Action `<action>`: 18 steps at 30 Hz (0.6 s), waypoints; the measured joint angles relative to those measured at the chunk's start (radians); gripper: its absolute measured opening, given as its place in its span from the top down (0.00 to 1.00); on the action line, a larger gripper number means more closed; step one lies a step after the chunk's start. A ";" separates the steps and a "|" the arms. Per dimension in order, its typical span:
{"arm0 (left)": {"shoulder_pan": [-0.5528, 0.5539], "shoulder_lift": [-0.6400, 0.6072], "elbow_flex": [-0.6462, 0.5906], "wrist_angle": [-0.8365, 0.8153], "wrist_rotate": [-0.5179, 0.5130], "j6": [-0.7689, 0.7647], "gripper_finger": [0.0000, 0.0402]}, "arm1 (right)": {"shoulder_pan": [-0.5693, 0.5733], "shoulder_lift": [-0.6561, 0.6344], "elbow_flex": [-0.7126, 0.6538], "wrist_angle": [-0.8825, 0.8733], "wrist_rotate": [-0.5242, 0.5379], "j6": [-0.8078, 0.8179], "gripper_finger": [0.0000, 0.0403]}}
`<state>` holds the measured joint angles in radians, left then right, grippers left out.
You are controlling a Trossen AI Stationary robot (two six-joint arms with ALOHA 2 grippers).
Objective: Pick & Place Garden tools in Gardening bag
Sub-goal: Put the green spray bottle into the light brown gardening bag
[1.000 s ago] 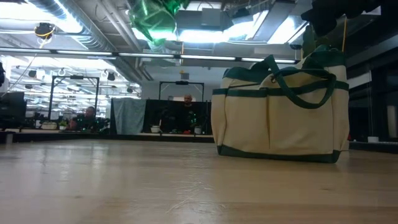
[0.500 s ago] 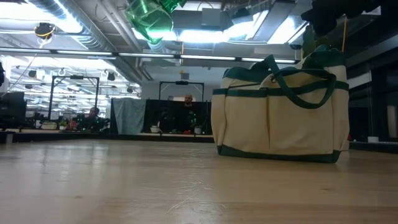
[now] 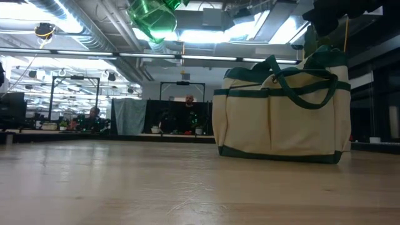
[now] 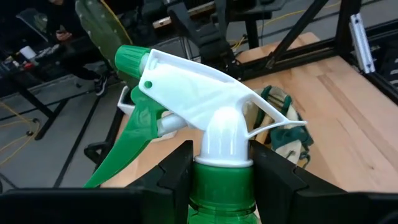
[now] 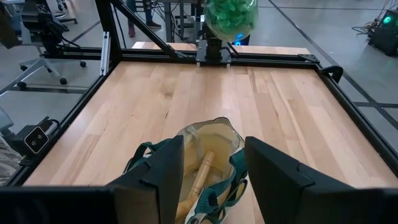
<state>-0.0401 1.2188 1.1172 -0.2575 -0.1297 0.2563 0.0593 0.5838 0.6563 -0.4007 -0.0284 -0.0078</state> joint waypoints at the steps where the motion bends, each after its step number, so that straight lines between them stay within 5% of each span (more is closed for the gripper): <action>1: -0.004 0.001 0.000 0.003 0.000 0.000 0.69 | 0.000 0.000 0.000 0.000 0.000 0.000 0.57; 18: -0.133 0.067 0.000 0.095 -0.004 0.027 0.69 | 0.000 0.000 0.000 0.000 0.000 0.000 0.57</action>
<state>-0.1735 1.2854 1.1168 -0.1624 -0.1338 0.2832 0.0593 0.5838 0.6563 -0.4007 -0.0288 -0.0078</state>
